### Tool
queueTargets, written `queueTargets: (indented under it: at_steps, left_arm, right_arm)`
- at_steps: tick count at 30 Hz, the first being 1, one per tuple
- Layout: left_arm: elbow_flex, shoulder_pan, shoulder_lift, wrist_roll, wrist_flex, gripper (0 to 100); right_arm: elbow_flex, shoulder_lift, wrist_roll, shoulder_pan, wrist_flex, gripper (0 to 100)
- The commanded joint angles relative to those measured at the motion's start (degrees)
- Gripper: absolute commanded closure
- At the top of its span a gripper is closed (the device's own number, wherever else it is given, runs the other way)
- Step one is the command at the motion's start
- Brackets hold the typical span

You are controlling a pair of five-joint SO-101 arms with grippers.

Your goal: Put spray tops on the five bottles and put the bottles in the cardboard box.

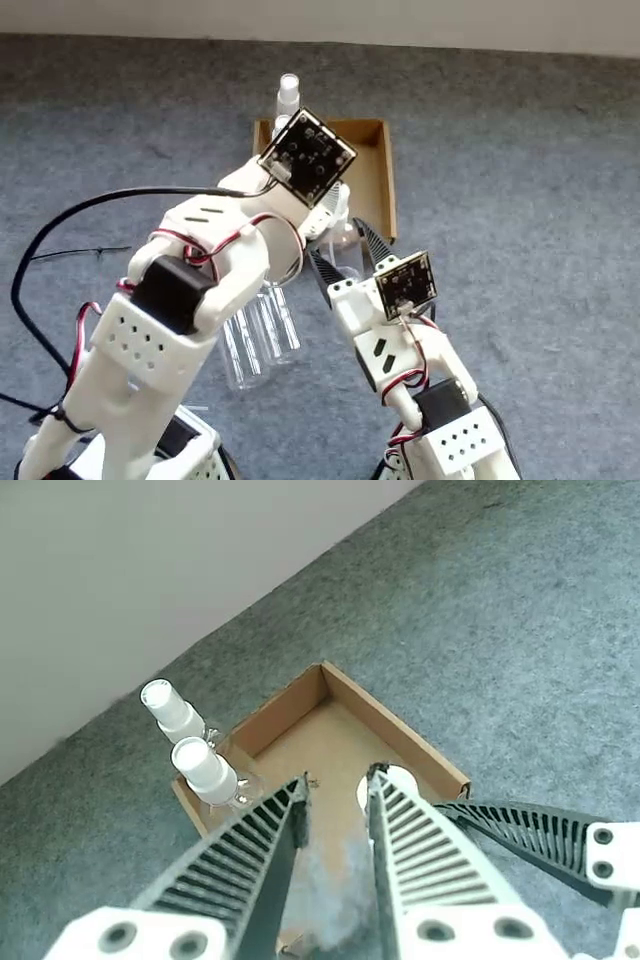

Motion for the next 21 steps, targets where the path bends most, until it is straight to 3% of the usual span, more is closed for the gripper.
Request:
queueTargets:
  at_steps: [1,17,21]
  left_arm:
    - [3.6,-0.5,-3.9,-0.4,-0.3,89]
    - [5.5,-1.3,-9.6,-0.4,0.1,89]
    - [1.5,-8.1,-9.5,-0.4,4.1,90]
  right_arm:
    - [-1.5,-0.9,-0.5,0.9,-0.1,99.5]
    - [-1.6,-0.9,-0.5,0.9,0.0,99.5]
    - [-1.8,-0.8,-0.1,2.4,0.0,99.5]
